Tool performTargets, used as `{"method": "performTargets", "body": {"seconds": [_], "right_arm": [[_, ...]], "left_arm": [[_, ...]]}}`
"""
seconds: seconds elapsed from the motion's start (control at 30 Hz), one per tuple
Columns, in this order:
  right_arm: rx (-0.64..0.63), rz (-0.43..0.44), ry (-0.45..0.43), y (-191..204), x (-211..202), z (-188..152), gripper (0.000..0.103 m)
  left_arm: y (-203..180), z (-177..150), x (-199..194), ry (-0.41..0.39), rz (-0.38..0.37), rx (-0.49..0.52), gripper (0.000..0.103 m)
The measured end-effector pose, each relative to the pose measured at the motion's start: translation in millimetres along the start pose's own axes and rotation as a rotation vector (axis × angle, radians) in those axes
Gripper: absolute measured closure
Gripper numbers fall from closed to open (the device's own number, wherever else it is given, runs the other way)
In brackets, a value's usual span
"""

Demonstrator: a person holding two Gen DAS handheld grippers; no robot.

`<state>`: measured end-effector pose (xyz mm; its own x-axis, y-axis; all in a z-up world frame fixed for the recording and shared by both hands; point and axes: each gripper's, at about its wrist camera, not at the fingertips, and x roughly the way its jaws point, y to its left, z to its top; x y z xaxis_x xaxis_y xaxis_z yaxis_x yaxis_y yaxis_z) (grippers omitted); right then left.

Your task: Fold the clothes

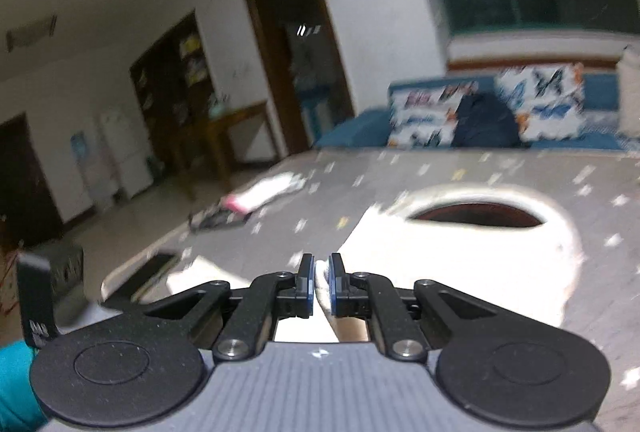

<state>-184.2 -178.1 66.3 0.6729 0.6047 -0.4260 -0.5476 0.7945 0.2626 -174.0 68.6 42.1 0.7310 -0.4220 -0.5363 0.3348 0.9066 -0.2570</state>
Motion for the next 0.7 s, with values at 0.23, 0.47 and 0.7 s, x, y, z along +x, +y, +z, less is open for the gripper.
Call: {"method": "performTargets", "body": {"seconds": [0.23,0.47,0.7], "right_arm": [[-0.016,0.062,0.145,9.0,30.5,-28.8,0.090],[-0.016,-0.102,0.145,-26.7,-5.3,-39.0,0.089],[-0.057,-0.298,0.141,-73.5,-12.8,-38.3,0.088]], "left_arm": [[11.1,0.3,-1.4,-0.008,0.012,-0.017,0.052],[4.1,8.9,8.9,-0.008,-0.003,0.000,0.052],[-2.6,11.8,26.4,0.027,0.000,0.020,0.052]]}}
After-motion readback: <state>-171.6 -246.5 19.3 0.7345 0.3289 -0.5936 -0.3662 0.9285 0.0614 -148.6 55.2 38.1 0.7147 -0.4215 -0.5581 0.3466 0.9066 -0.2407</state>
